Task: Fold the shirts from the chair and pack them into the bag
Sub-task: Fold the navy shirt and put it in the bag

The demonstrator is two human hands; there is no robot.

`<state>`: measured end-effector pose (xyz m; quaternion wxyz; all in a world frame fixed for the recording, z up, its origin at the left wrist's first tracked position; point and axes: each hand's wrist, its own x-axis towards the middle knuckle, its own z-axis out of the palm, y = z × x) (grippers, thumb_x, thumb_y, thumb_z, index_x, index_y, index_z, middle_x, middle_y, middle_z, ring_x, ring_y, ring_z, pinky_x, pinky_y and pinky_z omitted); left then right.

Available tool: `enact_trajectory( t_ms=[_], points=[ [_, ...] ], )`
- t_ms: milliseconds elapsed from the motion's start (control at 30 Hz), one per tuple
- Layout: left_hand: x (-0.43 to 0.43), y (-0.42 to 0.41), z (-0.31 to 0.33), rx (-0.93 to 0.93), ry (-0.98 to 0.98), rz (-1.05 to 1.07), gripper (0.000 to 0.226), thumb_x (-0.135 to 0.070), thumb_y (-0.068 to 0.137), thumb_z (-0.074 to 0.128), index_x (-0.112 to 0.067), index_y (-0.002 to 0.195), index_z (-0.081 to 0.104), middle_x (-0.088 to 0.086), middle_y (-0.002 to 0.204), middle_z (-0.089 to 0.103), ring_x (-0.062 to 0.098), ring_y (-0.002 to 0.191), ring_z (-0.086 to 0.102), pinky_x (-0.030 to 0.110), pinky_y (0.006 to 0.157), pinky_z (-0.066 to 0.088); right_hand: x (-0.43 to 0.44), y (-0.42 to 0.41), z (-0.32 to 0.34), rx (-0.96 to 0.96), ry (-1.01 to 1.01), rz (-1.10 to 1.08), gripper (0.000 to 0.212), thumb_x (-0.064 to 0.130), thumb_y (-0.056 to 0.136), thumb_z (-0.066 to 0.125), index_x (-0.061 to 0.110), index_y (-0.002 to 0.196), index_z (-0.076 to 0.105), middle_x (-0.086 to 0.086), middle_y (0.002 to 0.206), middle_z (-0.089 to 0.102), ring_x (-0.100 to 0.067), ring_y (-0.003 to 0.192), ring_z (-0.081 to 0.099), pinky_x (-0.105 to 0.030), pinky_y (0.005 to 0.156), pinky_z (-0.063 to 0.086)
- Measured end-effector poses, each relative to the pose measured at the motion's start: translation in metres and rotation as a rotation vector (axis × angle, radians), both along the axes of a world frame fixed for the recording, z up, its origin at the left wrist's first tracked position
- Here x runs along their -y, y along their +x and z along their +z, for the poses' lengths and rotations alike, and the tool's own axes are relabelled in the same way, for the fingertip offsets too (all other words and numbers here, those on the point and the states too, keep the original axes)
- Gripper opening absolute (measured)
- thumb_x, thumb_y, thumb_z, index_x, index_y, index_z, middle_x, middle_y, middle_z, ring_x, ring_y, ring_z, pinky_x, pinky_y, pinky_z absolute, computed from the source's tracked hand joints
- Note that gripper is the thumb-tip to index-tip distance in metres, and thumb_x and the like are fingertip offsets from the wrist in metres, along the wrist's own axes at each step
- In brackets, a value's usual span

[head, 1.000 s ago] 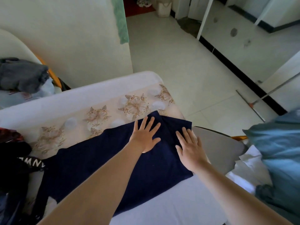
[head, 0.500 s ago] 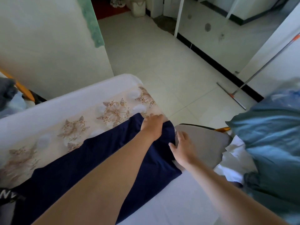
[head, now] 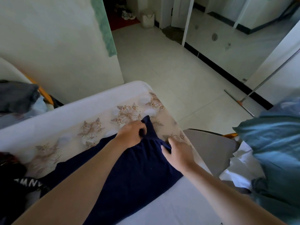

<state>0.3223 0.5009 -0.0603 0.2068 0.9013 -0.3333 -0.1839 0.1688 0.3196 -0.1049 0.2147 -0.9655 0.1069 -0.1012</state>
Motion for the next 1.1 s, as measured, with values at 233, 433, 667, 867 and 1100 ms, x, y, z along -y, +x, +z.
enact_trajectory(
  t_ms=[233,433,667,867,1100],
  points=[
    [-0.03,-0.019,-0.006,0.262,0.334,-0.004,0.053,0.007,0.086,0.051,-0.029,0.125,0.06,-0.003,0.13,0.049,0.022,0.118,0.044,0.032,0.106,0.036,-0.029,0.0,0.005,-0.245,-0.062,0.284,0.048,0.06,0.088,0.039,0.021,0.066,0.054,0.008,0.054,0.052,-0.009,0.051,0.053,-0.024,0.047,0.036],
    [0.019,-0.03,-0.028,0.316,0.417,-0.367,0.07,-0.004,0.095,0.048,-0.022,0.156,0.018,0.004,0.165,0.007,0.023,0.151,0.008,0.039,0.119,0.022,-0.013,0.003,-0.015,-0.26,-0.11,0.189,0.023,0.034,0.089,0.067,0.027,0.109,0.06,0.003,0.094,0.061,-0.019,0.074,0.06,-0.029,0.056,0.042],
    [0.037,-0.014,-0.032,0.523,0.522,-0.498,0.064,-0.006,0.097,0.048,-0.018,0.154,0.021,0.01,0.164,0.008,0.026,0.151,0.007,0.041,0.122,0.014,-0.013,0.0,-0.016,-0.32,0.141,0.044,0.047,0.043,0.096,0.057,0.021,0.135,0.044,0.0,0.128,0.054,-0.019,0.108,0.059,-0.03,0.081,0.049],
    [0.015,-0.016,-0.01,0.719,0.584,-0.452,0.047,-0.017,0.093,0.053,-0.018,0.139,0.047,0.003,0.143,0.04,0.025,0.126,0.039,0.038,0.107,0.032,-0.028,0.007,-0.003,-0.505,0.046,-0.049,0.045,0.042,0.092,0.051,0.026,0.133,0.042,0.001,0.096,0.066,-0.019,0.084,0.065,-0.031,0.068,0.051],
    [-0.072,-0.036,0.025,0.615,0.505,-0.122,0.033,-0.006,0.079,0.067,-0.022,0.107,0.068,0.0,0.116,0.052,0.02,0.098,0.051,0.029,0.067,0.045,-0.087,0.014,0.056,-0.561,0.31,0.124,0.016,0.027,0.082,0.058,0.016,0.077,0.048,0.001,0.073,0.055,-0.015,0.063,0.051,-0.027,0.054,0.038]
  ],
)
